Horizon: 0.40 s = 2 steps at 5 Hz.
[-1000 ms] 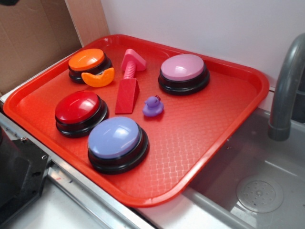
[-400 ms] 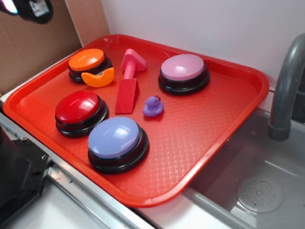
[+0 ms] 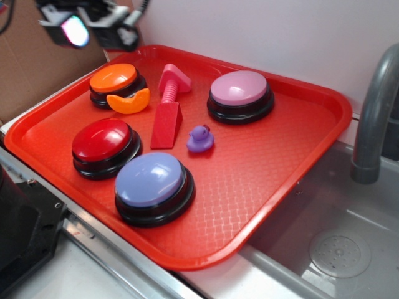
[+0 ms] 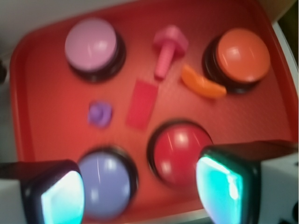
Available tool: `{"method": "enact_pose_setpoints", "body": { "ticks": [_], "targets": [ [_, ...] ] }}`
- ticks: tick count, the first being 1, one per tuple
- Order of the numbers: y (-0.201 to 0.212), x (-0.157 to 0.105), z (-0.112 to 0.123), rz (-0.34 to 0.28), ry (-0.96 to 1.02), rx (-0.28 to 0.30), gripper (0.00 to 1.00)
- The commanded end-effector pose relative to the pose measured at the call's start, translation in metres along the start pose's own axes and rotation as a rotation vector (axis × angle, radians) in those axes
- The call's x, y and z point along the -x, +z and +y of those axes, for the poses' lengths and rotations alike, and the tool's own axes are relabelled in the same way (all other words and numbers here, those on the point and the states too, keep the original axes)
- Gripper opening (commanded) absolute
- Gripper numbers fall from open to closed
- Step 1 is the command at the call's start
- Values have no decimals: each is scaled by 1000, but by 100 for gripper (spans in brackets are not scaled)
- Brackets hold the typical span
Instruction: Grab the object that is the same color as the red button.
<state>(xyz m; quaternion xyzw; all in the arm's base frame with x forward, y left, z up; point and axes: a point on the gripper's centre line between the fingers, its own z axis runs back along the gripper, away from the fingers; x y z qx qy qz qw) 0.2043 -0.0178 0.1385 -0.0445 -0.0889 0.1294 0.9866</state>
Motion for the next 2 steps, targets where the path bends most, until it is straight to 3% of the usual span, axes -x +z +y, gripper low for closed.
{"method": "enact_pose_setpoints", "body": {
  "ticks": [1, 2],
  "targets": [
    [-52, -32, 9, -132, 159, -80, 100],
    [-74, -35, 14, -143, 218, -116, 100]
  ]
}}
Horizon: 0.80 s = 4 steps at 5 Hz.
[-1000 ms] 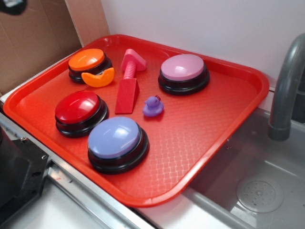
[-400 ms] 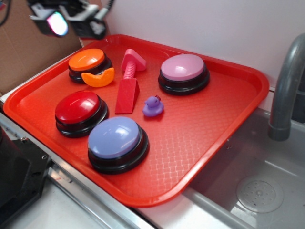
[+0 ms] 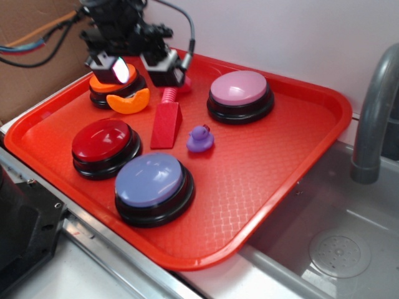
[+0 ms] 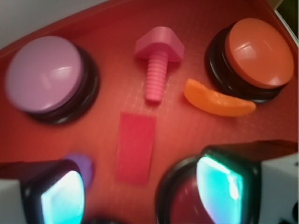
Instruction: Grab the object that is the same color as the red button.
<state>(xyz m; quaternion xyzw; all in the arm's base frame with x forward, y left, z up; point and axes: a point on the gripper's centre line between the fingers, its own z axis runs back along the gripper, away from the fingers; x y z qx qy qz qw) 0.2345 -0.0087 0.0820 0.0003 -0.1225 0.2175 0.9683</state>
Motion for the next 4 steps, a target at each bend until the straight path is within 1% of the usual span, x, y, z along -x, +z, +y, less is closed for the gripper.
{"method": "enact_pose_setpoints", "body": {
  "ticks": [1, 2, 3, 4],
  "targets": [
    [-32, -12, 11, -46, 89, -64, 100],
    [-54, -11, 14, -17, 84, -35, 100],
    [-60, -9, 15, -9, 77, -32, 100],
    [-64, -9, 13, -22, 62, -36, 90]
  ]
}}
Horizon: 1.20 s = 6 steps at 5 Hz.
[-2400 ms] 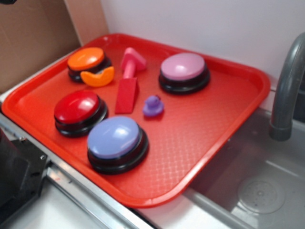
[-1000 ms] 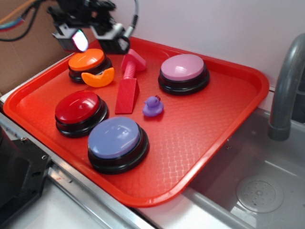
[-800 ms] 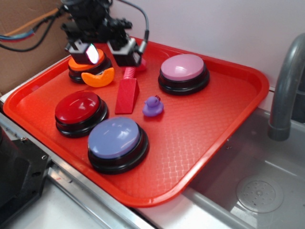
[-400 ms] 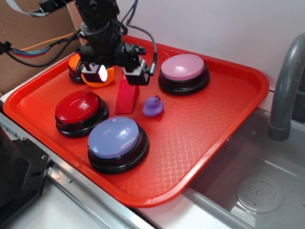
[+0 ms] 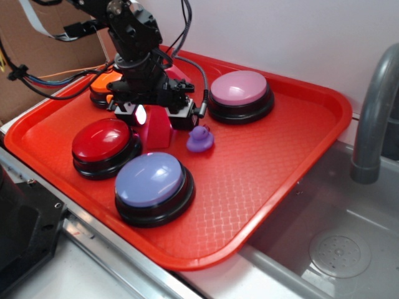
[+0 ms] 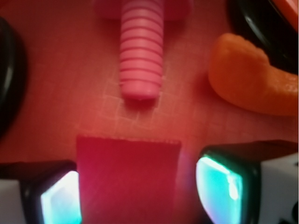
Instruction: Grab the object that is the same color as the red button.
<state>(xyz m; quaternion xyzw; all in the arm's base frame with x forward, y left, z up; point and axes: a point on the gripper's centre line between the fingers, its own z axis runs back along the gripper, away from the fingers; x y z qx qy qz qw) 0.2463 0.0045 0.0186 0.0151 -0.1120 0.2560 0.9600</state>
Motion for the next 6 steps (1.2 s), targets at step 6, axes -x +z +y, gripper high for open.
{"method": "enact_pose_setpoints", "body": {
  "ticks": [6],
  "targets": [
    [151, -20, -46, 144, -606, 194, 0]
  ]
}}
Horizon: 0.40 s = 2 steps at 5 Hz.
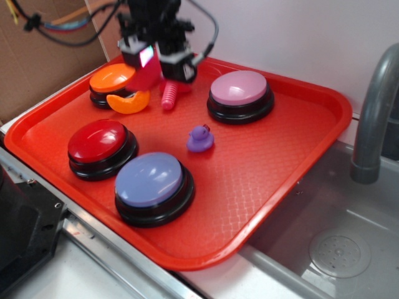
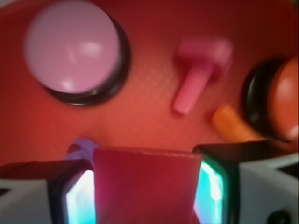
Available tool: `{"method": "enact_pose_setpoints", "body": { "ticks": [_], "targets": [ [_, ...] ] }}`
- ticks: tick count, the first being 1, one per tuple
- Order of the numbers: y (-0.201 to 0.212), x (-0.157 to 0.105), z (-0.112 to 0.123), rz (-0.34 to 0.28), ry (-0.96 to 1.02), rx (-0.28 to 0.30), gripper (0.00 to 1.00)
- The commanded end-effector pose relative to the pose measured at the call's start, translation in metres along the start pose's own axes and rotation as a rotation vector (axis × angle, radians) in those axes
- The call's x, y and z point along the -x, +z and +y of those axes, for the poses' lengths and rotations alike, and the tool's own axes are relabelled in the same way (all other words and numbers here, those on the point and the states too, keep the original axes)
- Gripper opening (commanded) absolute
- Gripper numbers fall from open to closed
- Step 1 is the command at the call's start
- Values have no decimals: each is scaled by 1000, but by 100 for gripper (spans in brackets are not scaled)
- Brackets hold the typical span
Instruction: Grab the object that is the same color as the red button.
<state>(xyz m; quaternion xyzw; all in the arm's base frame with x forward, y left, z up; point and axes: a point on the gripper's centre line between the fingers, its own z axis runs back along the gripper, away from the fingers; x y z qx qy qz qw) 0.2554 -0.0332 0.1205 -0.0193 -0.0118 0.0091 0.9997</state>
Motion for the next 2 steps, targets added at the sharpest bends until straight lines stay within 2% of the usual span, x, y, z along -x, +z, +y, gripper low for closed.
{"method": "enact_pose_setpoints", "body": {
  "ticks": [1, 2],
  "targets": [
    [68, 2, -9, -141, -124, 122, 0],
    [69, 4, -2, -119, -84, 102, 0]
  ]
}}
